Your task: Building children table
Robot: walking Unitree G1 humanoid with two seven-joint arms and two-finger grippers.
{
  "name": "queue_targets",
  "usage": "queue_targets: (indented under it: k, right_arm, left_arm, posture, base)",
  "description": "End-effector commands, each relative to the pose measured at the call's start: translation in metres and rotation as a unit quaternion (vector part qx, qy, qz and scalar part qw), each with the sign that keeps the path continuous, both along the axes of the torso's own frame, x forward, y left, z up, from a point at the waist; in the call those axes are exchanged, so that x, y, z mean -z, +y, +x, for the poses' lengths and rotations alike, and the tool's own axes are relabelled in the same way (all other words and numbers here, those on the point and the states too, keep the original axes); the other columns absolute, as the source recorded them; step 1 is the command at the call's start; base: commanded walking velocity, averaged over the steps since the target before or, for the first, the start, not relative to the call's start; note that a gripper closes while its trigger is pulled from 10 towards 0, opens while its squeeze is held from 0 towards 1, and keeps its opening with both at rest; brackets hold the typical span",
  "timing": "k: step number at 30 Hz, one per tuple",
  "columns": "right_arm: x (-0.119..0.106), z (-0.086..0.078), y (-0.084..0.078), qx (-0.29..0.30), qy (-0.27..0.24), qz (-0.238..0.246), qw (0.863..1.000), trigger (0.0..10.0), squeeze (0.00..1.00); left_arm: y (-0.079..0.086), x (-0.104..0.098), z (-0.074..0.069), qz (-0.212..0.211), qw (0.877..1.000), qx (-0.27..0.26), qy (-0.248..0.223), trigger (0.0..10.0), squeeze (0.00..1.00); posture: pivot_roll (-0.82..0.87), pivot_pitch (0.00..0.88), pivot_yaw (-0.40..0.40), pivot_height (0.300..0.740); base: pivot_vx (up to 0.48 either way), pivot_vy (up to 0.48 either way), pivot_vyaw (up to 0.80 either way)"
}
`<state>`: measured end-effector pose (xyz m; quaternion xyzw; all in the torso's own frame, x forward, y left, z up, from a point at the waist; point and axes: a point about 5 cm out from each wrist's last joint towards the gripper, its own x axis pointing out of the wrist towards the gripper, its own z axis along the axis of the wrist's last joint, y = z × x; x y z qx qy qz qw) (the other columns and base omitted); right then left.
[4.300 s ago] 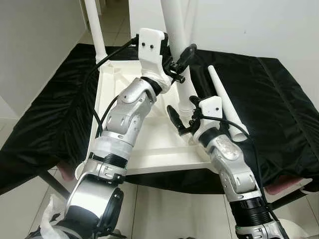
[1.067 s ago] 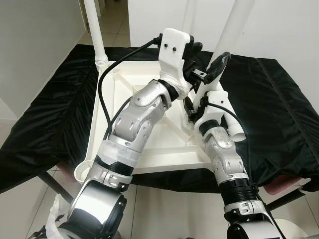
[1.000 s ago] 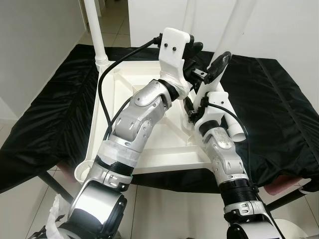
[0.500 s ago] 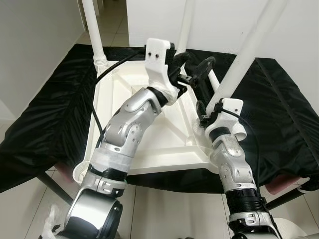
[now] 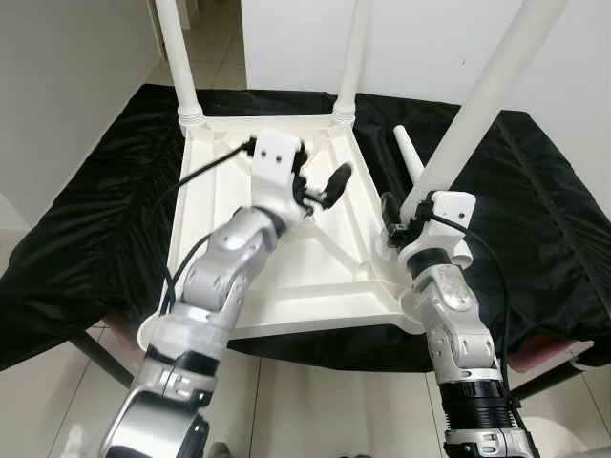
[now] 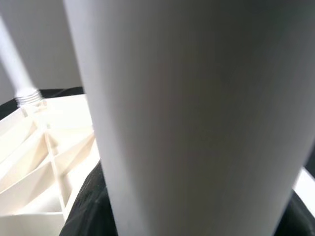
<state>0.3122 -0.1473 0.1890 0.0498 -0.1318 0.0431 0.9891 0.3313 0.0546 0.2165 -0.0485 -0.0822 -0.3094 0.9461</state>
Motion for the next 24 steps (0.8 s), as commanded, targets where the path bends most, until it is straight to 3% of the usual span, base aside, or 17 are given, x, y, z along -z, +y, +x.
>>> queue_targets:
  k: [1,8,11,16,18,24]
  right_arm:
    - [-0.002,-0.005,-0.003,0.009,-0.009,-0.005,1.0,10.0,0.0]
    - [0.002,-0.017,-0.01,0.017,-0.009,-0.024,1.0,10.0,0.0]
    - [0.002,-0.019,-0.01,0.019,-0.008,-0.024,1.0,10.0,0.0]
    - [0.0,-0.025,-0.006,0.013,-0.018,-0.033,0.999,10.0,0.0]
    - [0.0,-0.026,-0.006,0.011,-0.02,-0.034,0.999,10.0,0.0]
    - [0.0,-0.027,-0.007,0.006,-0.021,-0.032,0.999,10.0,0.0]
  left_arm:
    - [-0.001,0.007,-0.005,0.014,1.0,0.018,0.0,10.0,0.0]
    - [-0.003,0.02,-0.014,0.056,0.998,0.024,-0.014,10.0,0.0]
    - [-0.005,0.021,-0.017,0.051,0.998,0.04,-0.011,10.0,0.0]
    - [-0.001,0.037,-0.028,0.082,0.991,0.102,0.021,10.0,0.0]
    - [0.001,0.042,-0.031,0.074,0.989,0.119,0.04,10.0,0.0]
    - [0.008,0.043,-0.034,0.076,0.991,0.108,0.028,10.0,0.0]
  posture:
    - [-0.05,0.057,-0.01,0.74]
    - [-0.05,0.06,0.01,0.74]
    - [-0.05,0.066,0.012,0.74]
    - [-0.06,0.079,0.017,0.74]
    - [-0.05,0.072,0.012,0.74]
    - [-0.04,0.059,0.002,0.74]
  base:
    - [0.0,0.0,0.0]
    - [0.0,0.0,0.0]
    - [0.0,0.0,0.0]
    - [0.0,0.0,0.0]
    - [0.0,0.0,0.0]
    - [0.0,0.0,0.0]
